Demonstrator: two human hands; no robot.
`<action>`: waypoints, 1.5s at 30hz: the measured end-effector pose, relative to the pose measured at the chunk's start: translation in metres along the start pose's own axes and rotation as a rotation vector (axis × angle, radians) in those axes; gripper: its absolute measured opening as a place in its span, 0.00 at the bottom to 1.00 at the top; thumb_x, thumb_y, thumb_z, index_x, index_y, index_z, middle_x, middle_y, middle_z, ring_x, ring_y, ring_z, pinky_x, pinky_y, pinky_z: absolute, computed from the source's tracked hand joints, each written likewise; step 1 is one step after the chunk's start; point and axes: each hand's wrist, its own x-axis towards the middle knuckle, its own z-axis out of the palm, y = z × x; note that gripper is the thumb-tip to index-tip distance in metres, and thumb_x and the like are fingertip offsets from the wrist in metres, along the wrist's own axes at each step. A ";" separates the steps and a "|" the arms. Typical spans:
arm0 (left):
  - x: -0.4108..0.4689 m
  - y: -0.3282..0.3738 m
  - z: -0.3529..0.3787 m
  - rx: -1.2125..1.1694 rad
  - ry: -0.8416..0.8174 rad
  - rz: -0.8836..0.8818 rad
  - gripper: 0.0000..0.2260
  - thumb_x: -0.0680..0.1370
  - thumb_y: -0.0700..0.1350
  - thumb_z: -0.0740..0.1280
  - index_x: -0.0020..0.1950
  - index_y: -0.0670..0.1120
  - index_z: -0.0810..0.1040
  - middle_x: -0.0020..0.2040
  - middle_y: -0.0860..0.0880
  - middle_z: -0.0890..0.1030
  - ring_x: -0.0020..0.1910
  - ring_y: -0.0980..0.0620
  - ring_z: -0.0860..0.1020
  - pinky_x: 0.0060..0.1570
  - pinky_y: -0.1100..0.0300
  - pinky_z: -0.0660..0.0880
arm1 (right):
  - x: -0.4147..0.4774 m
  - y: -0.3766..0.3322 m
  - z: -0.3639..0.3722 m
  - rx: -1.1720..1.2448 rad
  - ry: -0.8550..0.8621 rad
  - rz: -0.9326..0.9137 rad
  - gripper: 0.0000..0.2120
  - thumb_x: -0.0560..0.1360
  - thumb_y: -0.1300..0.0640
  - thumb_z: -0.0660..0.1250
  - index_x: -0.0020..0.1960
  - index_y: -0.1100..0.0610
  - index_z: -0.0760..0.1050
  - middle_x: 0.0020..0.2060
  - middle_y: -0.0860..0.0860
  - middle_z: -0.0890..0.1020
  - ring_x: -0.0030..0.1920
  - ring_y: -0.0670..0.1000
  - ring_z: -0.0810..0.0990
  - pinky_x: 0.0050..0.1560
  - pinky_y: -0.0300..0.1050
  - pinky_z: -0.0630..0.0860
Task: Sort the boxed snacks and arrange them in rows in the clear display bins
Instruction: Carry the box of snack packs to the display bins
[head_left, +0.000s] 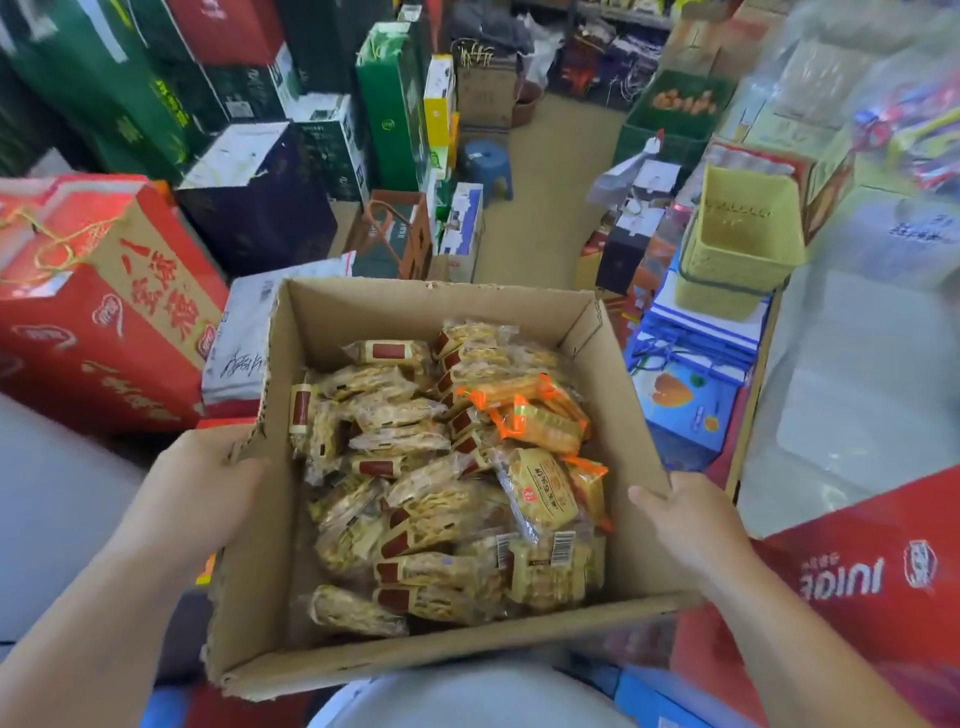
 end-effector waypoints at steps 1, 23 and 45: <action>0.019 0.011 0.002 -0.007 0.008 0.002 0.12 0.68 0.47 0.64 0.45 0.47 0.85 0.37 0.42 0.85 0.40 0.33 0.83 0.43 0.35 0.81 | 0.017 -0.008 -0.003 0.007 0.007 0.001 0.19 0.80 0.45 0.67 0.40 0.58 0.67 0.35 0.51 0.72 0.46 0.61 0.77 0.40 0.49 0.65; 0.497 0.248 0.077 0.033 -0.256 0.154 0.11 0.80 0.40 0.67 0.43 0.54 0.84 0.42 0.43 0.87 0.38 0.38 0.85 0.41 0.40 0.83 | 0.372 -0.189 -0.086 0.140 0.187 0.289 0.16 0.78 0.49 0.70 0.39 0.60 0.77 0.33 0.57 0.79 0.40 0.61 0.78 0.37 0.50 0.70; 0.837 0.572 0.292 0.066 -0.185 0.274 0.21 0.80 0.41 0.70 0.74 0.49 0.76 0.60 0.48 0.82 0.33 0.62 0.69 0.30 0.69 0.68 | 0.798 -0.202 -0.238 0.199 0.227 0.413 0.22 0.79 0.47 0.68 0.60 0.65 0.77 0.54 0.61 0.82 0.56 0.62 0.79 0.49 0.50 0.73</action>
